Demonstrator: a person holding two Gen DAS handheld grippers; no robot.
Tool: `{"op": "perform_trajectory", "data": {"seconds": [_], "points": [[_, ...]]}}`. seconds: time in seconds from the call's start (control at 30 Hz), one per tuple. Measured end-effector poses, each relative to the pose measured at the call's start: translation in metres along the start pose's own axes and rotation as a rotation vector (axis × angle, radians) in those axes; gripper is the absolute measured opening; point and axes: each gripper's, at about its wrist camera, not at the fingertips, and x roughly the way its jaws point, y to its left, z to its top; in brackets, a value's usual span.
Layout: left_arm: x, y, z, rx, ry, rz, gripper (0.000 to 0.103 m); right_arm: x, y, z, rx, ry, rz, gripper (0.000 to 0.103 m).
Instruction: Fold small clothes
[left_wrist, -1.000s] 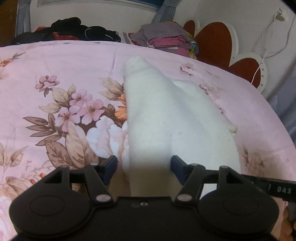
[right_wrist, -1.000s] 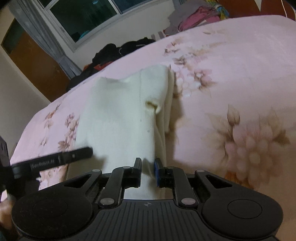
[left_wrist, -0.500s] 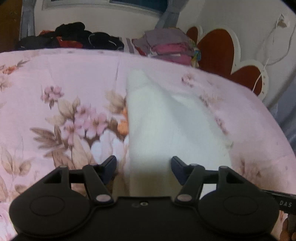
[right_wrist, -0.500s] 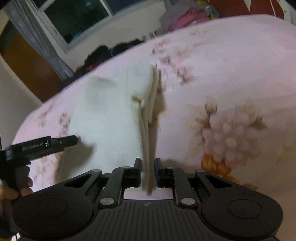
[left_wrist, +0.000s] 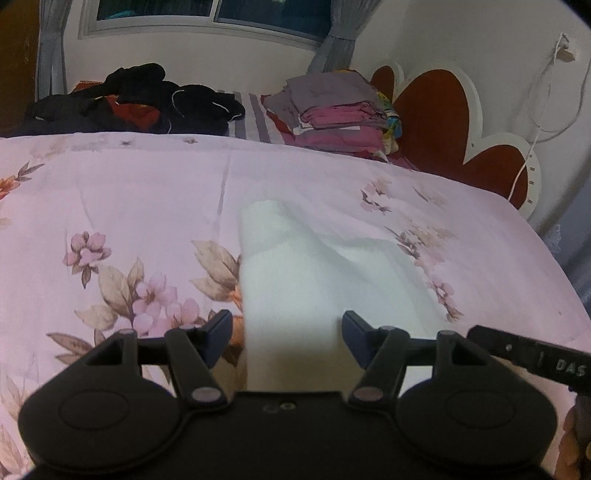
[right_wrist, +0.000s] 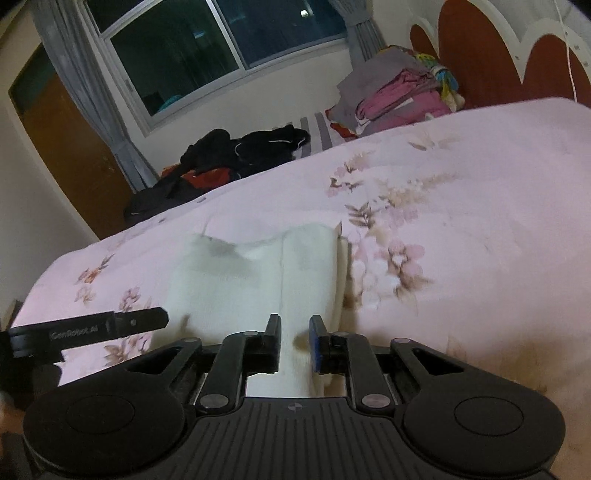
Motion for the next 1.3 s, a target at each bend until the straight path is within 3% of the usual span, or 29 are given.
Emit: {"op": "perform_trajectory", "data": {"seconds": [0.03, 0.17, 0.2, 0.3, 0.33, 0.57, 0.8, 0.9, 1.07, 1.3], "points": [[0.002, 0.001, 0.002, -0.003, 0.0, 0.003, 0.064, 0.003, 0.002, 0.002, -0.011, -0.016, -0.012, 0.077], [0.012, 0.004, 0.008, -0.005, 0.003, 0.016, 0.064, 0.016, 0.007, 0.011, -0.06, -0.061, -0.036, 0.078], [0.014, 0.005, 0.009, -0.005, 0.004, 0.018, 0.064, 0.021, 0.007, 0.013, -0.057, -0.061, -0.041, 0.076], [0.02, 0.008, 0.013, -0.004, -0.001, 0.025, 0.064, 0.037, 0.009, 0.018, -0.091, -0.039, -0.074, 0.041], [0.022, 0.009, 0.014, -0.007, -0.003, 0.024, 0.064, 0.043, 0.009, 0.019, -0.091, -0.027, -0.075, 0.038], [0.038, 0.02, 0.026, -0.047, -0.013, 0.028, 0.065, 0.074, 0.011, 0.025, -0.116, -0.003, -0.084, 0.038], [0.067, 0.037, 0.015, -0.084, 0.049, 0.0, 0.073, 0.108, 0.008, 0.02, -0.163, 0.053, -0.15, 0.038], [0.064, 0.037, 0.019, -0.084, 0.053, 0.0, 0.072, 0.11, -0.002, 0.024, -0.11, 0.066, -0.132, 0.038], [0.067, 0.038, 0.023, -0.116, 0.037, 0.014, 0.072, 0.105, 0.007, 0.037, -0.121, -0.004, -0.125, 0.038], [0.075, 0.037, 0.019, -0.112, 0.03, 0.025, 0.077, 0.131, -0.007, 0.038, -0.099, 0.033, -0.187, 0.038]]}}
